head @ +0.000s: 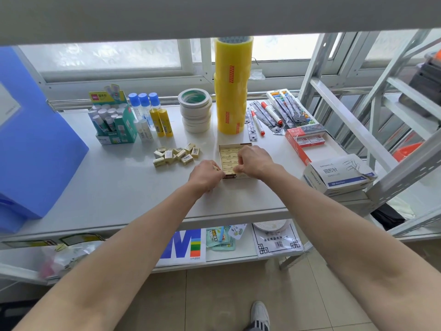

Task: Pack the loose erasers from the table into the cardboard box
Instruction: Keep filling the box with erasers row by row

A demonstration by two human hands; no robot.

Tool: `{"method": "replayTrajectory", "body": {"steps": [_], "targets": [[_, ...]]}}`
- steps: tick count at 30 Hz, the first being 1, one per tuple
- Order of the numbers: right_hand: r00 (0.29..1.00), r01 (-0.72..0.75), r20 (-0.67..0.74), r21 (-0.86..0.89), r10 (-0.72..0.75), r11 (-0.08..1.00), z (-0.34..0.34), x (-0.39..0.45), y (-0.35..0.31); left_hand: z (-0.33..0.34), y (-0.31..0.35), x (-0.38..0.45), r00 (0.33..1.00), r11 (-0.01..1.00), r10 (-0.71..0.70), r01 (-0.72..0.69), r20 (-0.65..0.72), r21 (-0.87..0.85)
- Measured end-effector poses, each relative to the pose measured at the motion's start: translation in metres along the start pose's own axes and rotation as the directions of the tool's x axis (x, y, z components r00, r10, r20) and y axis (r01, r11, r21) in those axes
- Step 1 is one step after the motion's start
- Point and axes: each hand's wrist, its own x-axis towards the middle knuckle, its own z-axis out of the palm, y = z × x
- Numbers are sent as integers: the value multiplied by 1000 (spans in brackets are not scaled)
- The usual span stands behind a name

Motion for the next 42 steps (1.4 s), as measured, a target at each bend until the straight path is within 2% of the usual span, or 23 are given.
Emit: {"method": "replayTrajectory", "body": {"steps": [5, 14, 20, 24, 36, 42], "targets": [[998, -54, -13, 136, 56, 989, 2, -5, 9, 0, 0, 0, 1000, 1000, 0, 0, -2, -7], [997, -57, -18, 381, 69, 923, -6, -6, 19, -1, -1, 0, 1000, 1000, 5, -5, 9, -21], [997, -68, 46, 327, 55, 943, -5, 2, 19, 0, 0, 1, 1000, 1000, -1, 2, 8, -28], [1000, -8, 24, 202, 3, 979, -9, 0, 14, 0, 0, 1, 1000, 1000, 2, -2, 7, -11], [997, 6, -82, 67, 0, 998, 0, -5, 5, -1, 2, -2, 1000, 1000, 3, -3, 19, -4], [996, -19, -88, -9, 18, 1000, 4, -8, 9, -1, 1, -3, 1000, 1000, -8, 8, 17, -12]]}}
